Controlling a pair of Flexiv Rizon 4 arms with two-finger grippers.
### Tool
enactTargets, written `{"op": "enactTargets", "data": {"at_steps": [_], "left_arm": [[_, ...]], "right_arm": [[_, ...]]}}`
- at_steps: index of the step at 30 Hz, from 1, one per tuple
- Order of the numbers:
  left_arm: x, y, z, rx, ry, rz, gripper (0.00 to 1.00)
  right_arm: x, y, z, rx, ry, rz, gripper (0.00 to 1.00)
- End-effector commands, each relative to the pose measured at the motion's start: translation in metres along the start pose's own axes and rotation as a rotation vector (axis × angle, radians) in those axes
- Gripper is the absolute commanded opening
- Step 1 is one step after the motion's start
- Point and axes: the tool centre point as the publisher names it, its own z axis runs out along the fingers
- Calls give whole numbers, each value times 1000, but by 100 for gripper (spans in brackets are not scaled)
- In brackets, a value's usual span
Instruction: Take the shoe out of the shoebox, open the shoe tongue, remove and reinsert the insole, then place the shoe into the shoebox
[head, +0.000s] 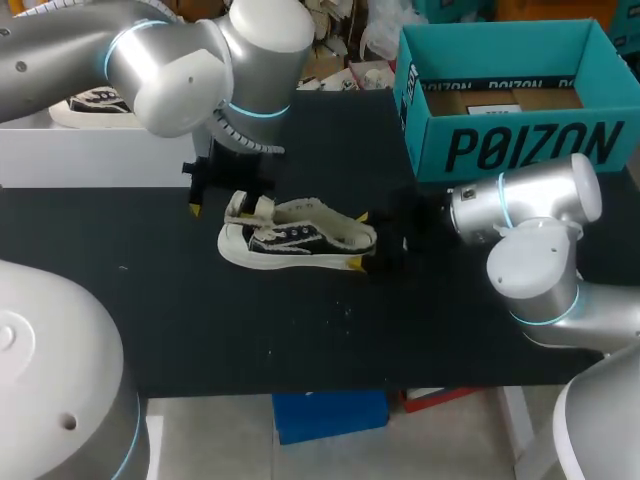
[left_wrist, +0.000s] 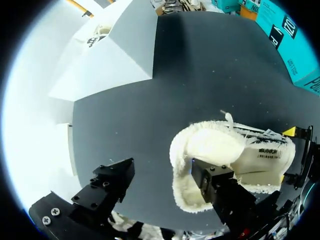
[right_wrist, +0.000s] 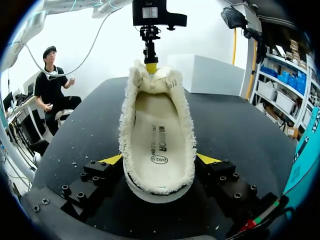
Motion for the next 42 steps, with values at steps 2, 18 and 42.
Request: {"op": "enactTargets", "data": {"at_steps": [2, 18, 42], "left_arm": [[-6, 6, -9, 24, 23, 26, 100], [27, -1, -79, 42, 333, 1127, 100], [70, -13, -81, 27, 361, 1559, 0]], "right_arm": [[-2, -1, 0, 2, -1, 2, 0], [-2, -1, 0, 2, -1, 2, 0], [-2, -1, 0, 2, -1, 2, 0]]}}
